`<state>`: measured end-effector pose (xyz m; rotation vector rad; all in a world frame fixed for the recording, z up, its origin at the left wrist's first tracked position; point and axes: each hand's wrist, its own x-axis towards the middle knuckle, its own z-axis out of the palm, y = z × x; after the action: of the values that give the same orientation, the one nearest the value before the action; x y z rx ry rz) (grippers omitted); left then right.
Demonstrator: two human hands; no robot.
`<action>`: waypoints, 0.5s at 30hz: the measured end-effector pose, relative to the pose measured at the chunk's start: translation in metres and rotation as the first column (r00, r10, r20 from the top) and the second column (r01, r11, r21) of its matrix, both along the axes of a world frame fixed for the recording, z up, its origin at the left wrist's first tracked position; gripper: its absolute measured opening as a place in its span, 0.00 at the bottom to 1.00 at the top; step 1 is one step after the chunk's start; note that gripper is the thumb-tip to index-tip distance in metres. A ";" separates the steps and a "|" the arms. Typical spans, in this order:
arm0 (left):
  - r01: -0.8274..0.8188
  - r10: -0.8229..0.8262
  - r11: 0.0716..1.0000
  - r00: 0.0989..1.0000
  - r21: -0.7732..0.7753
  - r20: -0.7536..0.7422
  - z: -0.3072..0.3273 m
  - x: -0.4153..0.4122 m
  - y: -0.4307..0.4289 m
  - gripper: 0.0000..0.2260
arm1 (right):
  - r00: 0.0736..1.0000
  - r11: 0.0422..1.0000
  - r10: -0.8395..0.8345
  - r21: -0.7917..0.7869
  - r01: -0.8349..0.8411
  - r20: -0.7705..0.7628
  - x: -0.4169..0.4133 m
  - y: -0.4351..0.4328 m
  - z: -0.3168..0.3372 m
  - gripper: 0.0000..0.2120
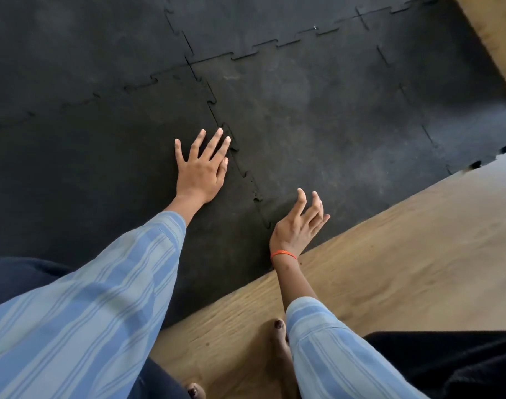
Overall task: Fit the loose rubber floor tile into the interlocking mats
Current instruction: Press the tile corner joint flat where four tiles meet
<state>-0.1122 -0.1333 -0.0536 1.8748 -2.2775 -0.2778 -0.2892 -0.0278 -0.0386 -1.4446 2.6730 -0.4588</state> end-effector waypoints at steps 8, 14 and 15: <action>-0.008 0.008 1.000 1.000 -0.002 0.021 -0.001 0.000 0.001 0.22 | 0.907 0.909 0.412 -0.030 -0.416 -0.089 0.008 -0.023 0.003 0.28; -0.003 0.003 1.000 1.000 -0.002 0.000 -0.001 0.003 0.000 0.21 | 0.776 0.773 0.631 0.073 -0.630 0.021 0.039 -0.023 -0.005 0.27; -0.008 0.008 1.000 1.000 -0.001 0.002 -0.001 0.003 0.000 0.21 | 0.792 0.788 0.611 0.081 -0.610 0.022 0.039 -0.024 -0.006 0.26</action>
<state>-0.1088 -0.1336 -0.0546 1.8847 -2.2701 -0.2742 -0.2497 -0.0515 -0.0450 -2.1421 2.0025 -0.2733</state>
